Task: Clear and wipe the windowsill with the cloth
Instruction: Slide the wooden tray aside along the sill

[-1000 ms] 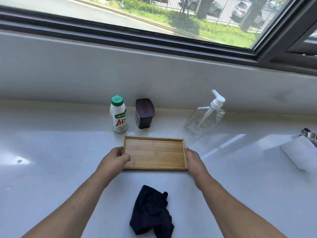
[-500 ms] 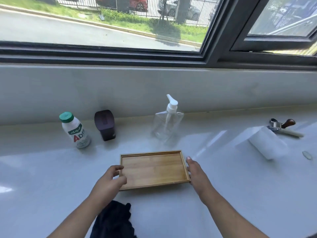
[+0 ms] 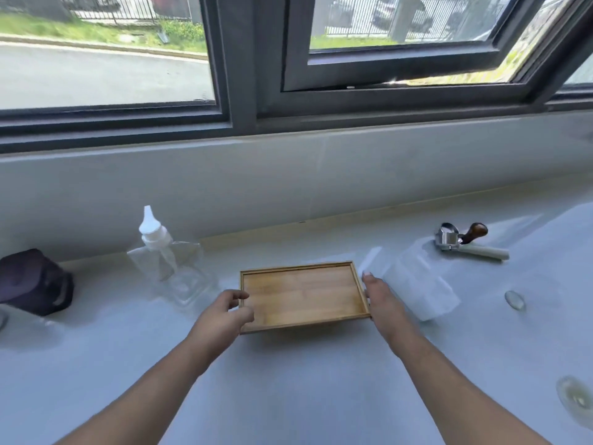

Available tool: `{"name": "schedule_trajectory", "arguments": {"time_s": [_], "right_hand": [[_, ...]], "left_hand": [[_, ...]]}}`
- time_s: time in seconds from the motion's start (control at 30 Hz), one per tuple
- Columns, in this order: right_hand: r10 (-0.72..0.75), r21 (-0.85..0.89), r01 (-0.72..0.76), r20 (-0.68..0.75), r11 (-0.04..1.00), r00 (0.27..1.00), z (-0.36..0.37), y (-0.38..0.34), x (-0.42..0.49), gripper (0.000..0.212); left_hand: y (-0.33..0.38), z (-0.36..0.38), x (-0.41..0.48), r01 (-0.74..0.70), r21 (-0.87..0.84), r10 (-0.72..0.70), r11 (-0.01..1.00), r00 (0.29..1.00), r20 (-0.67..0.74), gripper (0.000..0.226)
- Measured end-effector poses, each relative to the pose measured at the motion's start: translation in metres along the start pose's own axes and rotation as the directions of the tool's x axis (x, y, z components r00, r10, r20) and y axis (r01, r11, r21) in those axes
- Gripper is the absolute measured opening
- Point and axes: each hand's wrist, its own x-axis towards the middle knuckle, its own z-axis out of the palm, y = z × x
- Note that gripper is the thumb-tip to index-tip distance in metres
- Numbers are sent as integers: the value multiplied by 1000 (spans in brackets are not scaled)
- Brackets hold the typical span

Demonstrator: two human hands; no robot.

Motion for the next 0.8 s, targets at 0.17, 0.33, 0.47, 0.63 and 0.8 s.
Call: {"name": "schedule_trajectory", "arguments": {"time_s": [0.17, 0.33, 0.47, 0.63, 0.8], "right_hand": [[-59, -28, 59, -8, 998, 998, -19, -35, 78, 78], [-106, -39, 106, 18, 994, 994, -16, -57, 143, 83], [-105, -34, 105, 6, 994, 994, -9, -59, 174, 94], [-131, 14, 131, -21, 991, 991, 7, -49, 171, 78], [-331, -197, 309, -88, 930, 939, 39, -33, 105, 64]], "left_hand": [[49, 30, 54, -9, -5, 9, 1000, 996, -92, 50], [72, 39, 101, 11, -12, -13, 1000, 984, -180, 49], [80, 44, 124, 12, -14, -15, 1000, 974, -227, 41], [81, 44, 126, -27, 40, 35, 999, 974, -223, 59], [68, 31, 80, -118, 265, 168, 957, 970, -174, 60]]}}
